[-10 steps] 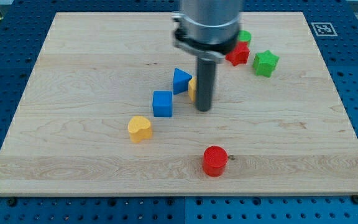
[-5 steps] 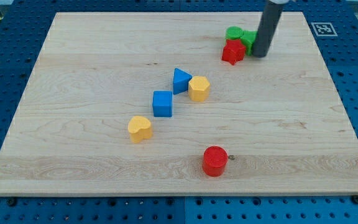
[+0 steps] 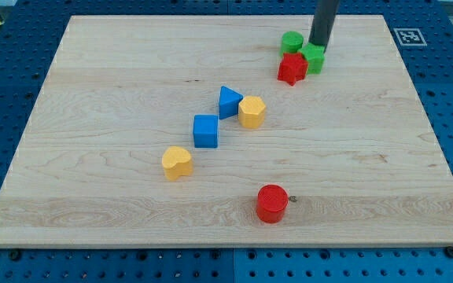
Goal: Move the green star into the red circle
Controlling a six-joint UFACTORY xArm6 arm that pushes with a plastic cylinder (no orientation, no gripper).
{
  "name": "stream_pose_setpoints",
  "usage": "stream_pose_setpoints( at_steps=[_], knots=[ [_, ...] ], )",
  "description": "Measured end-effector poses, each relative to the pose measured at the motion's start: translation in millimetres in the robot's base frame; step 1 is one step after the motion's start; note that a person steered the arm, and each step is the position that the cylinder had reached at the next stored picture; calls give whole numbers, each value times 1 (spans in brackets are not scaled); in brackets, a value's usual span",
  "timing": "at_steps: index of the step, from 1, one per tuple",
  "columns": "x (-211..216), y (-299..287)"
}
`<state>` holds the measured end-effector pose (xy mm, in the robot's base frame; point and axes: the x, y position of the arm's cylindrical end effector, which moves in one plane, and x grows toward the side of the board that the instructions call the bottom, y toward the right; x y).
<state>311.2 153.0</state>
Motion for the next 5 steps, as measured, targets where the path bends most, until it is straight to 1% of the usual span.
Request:
stream_pose_setpoints(
  at_steps=[1, 2, 3, 4, 5],
  knots=[
    [61, 4],
    [66, 4],
    [18, 2],
    [2, -21],
    [23, -37]
  ],
)
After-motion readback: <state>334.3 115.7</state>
